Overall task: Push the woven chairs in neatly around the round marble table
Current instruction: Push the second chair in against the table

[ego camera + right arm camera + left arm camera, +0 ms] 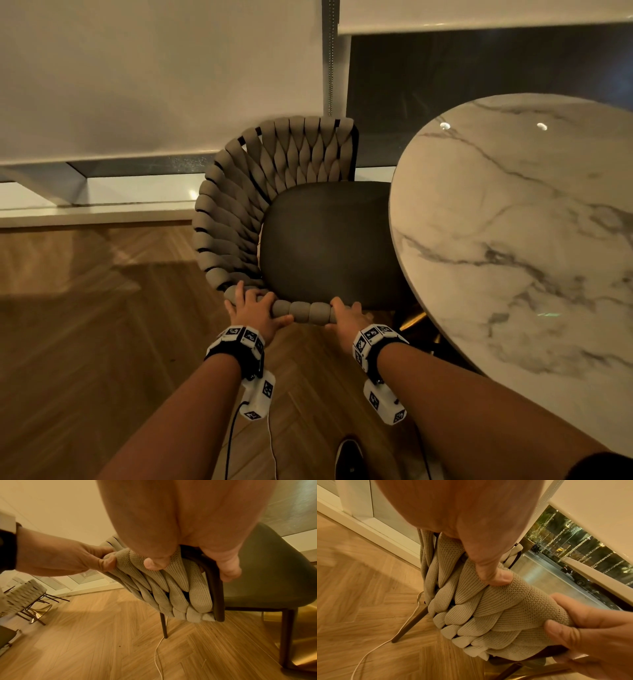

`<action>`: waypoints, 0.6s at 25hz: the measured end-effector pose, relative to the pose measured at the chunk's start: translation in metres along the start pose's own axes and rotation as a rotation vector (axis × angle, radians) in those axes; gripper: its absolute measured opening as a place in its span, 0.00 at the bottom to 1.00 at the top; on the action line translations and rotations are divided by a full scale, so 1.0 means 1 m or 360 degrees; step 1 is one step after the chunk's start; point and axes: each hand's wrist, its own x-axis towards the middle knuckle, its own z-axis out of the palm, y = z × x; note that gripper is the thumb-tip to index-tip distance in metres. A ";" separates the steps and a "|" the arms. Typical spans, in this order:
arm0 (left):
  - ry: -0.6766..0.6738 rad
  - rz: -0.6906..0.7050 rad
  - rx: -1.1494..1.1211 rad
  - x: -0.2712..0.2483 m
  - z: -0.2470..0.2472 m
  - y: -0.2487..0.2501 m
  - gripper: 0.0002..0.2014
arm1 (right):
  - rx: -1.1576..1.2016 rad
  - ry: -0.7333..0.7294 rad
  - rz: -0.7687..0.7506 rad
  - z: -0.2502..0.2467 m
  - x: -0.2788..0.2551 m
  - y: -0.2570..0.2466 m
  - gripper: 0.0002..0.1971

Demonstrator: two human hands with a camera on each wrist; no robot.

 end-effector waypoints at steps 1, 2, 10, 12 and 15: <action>0.0011 0.0002 0.0007 -0.002 0.001 0.001 0.32 | -0.0010 -0.0003 -0.0002 0.000 -0.001 0.001 0.23; 0.0021 0.0006 0.0020 -0.002 0.001 0.001 0.31 | -0.0012 0.0006 -0.0007 -0.001 -0.001 0.000 0.23; 0.0050 0.0015 0.0045 -0.006 0.001 0.002 0.32 | -0.0022 0.0032 -0.0011 0.002 -0.002 0.000 0.21; 0.0053 0.0014 0.0046 -0.007 0.000 0.002 0.32 | -0.0031 0.0039 -0.0012 0.002 -0.001 0.000 0.21; 0.0039 0.0012 0.0055 -0.007 0.000 0.002 0.32 | -0.0034 0.0029 -0.0004 0.003 0.000 0.000 0.22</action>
